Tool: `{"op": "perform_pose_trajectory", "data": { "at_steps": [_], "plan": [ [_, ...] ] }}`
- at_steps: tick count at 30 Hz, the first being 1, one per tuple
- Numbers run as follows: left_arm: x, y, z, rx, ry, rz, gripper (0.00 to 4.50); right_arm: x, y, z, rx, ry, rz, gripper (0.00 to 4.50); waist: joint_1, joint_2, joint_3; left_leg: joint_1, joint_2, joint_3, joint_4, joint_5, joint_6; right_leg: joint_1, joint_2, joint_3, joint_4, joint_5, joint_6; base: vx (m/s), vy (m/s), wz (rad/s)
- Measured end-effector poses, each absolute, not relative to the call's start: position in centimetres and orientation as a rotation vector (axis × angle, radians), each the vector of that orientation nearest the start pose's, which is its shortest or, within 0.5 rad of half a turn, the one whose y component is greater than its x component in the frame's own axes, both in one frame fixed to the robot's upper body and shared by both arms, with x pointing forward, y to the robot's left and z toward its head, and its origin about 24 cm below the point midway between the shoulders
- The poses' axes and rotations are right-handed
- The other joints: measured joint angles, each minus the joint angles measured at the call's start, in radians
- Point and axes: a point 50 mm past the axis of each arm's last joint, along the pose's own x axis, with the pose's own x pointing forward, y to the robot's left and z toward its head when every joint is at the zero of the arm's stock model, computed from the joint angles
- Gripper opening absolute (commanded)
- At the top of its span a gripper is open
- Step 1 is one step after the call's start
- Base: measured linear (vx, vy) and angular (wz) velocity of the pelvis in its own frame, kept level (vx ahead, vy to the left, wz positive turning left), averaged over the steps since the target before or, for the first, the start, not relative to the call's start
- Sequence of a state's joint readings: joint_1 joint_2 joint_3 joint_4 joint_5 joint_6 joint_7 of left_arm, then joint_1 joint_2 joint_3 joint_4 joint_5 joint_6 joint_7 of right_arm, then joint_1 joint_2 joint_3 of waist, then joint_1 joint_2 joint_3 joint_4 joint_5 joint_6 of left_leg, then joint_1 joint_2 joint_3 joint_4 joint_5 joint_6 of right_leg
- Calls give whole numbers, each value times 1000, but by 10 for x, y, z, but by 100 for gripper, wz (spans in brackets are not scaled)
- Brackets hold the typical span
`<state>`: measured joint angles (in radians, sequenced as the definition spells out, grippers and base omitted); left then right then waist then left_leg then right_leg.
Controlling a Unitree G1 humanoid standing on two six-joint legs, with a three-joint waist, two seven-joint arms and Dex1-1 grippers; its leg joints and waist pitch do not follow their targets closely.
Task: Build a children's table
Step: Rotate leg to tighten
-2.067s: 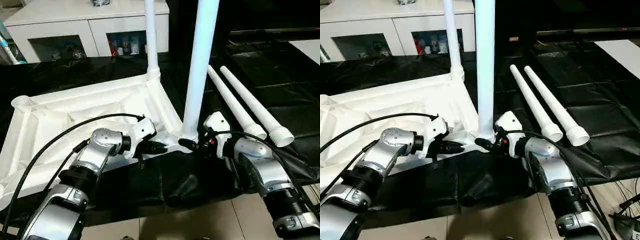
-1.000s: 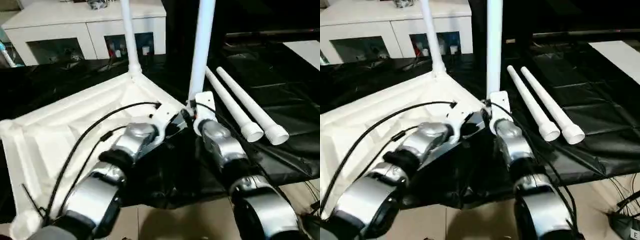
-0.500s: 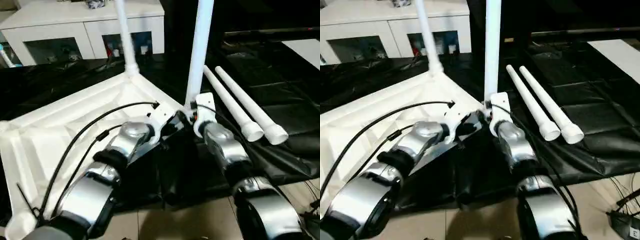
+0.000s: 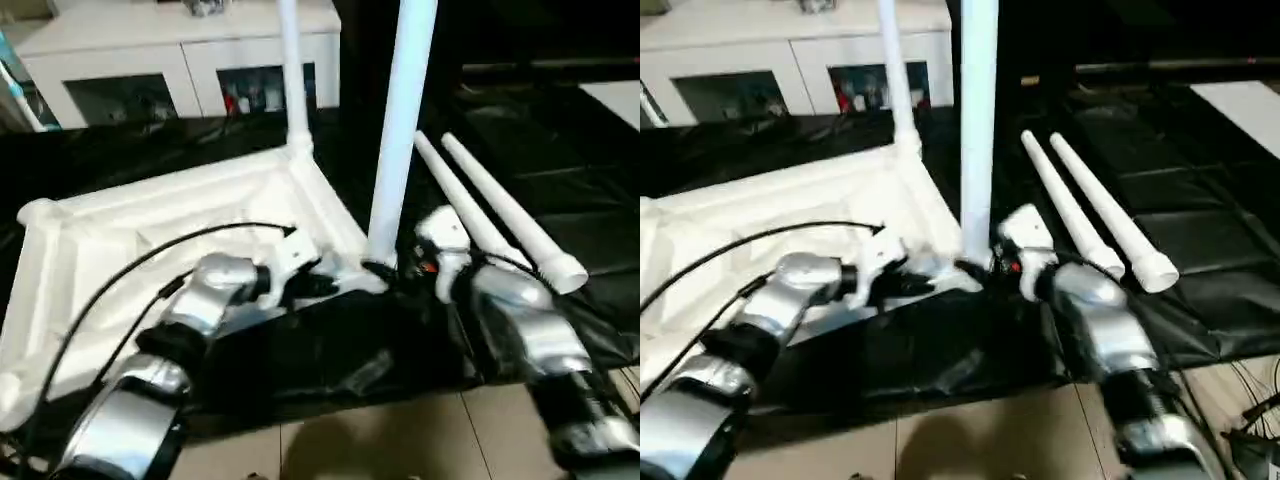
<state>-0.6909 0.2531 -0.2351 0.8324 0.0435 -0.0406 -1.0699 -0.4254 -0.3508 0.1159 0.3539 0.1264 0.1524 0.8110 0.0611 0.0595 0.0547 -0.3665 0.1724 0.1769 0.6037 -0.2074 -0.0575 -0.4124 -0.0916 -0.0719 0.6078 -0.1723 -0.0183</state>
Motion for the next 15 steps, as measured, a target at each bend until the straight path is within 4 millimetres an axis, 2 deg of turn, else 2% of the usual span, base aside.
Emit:
{"op": "perform_pose_trajectory", "data": {
  "at_steps": [10, 15],
  "plan": [
    [325, 116, 47, 335, 378, -1299, 0, 312, -149, 66, -229, 207, 903, 374, 2, 0, 0, -1, 0, 0, 0, 0, 0, -2, 0, 0, -1, -1, 1, 0, 0, 0],
    [324, 115, 48, 336, 377, -1307, 0, 313, -144, 64, -290, 215, 926, 374, 4, 0, 0, -2, 0, 0, 1, 0, 0, -4, 0, 0, -1, -1, 1, 0, 0, 0]
  ]
}}
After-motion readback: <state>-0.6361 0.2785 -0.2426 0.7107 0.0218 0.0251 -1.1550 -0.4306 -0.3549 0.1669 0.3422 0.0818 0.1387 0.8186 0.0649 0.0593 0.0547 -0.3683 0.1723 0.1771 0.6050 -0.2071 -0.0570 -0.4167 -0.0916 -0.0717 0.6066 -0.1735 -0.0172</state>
